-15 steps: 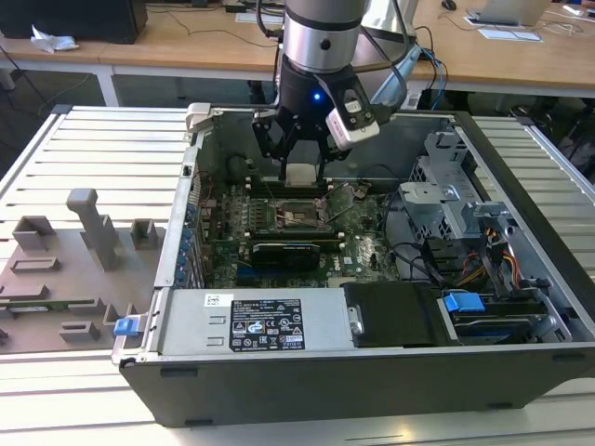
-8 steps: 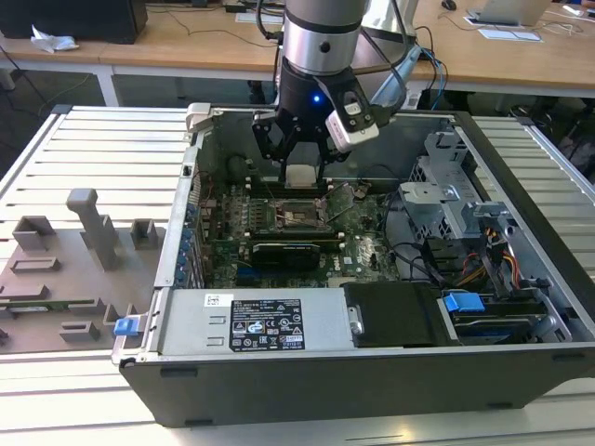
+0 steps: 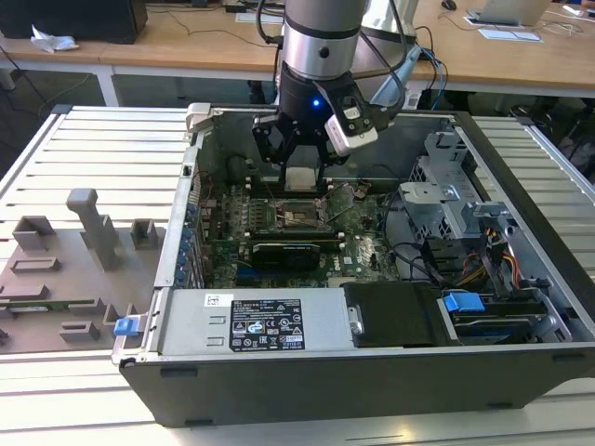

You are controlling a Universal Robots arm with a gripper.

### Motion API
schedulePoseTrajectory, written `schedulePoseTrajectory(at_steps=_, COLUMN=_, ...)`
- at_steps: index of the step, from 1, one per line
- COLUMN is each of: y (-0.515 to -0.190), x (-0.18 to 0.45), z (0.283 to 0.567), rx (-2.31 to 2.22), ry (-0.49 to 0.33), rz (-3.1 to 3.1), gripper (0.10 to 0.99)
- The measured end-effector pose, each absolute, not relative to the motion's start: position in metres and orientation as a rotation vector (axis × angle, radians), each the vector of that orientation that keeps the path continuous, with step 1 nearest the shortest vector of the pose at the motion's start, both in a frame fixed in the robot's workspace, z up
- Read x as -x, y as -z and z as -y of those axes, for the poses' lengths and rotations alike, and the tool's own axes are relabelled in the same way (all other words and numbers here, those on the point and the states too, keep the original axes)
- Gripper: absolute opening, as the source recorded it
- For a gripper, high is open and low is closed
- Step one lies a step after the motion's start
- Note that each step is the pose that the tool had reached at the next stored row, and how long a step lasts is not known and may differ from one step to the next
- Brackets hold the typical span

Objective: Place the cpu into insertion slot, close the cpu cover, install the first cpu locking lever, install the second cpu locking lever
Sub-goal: 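Place the cpu into insertion slot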

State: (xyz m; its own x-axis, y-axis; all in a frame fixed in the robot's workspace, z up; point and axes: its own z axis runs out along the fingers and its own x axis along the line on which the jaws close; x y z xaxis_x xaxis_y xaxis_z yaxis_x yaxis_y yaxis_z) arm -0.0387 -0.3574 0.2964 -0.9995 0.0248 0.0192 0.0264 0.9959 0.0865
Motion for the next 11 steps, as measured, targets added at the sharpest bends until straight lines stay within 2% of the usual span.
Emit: schedulePoseTrajectory(at_steps=11, y=-0.2868, x=0.0384, z=0.3572, rx=0.040, ry=0.126, rz=3.121, gripper=0.545)
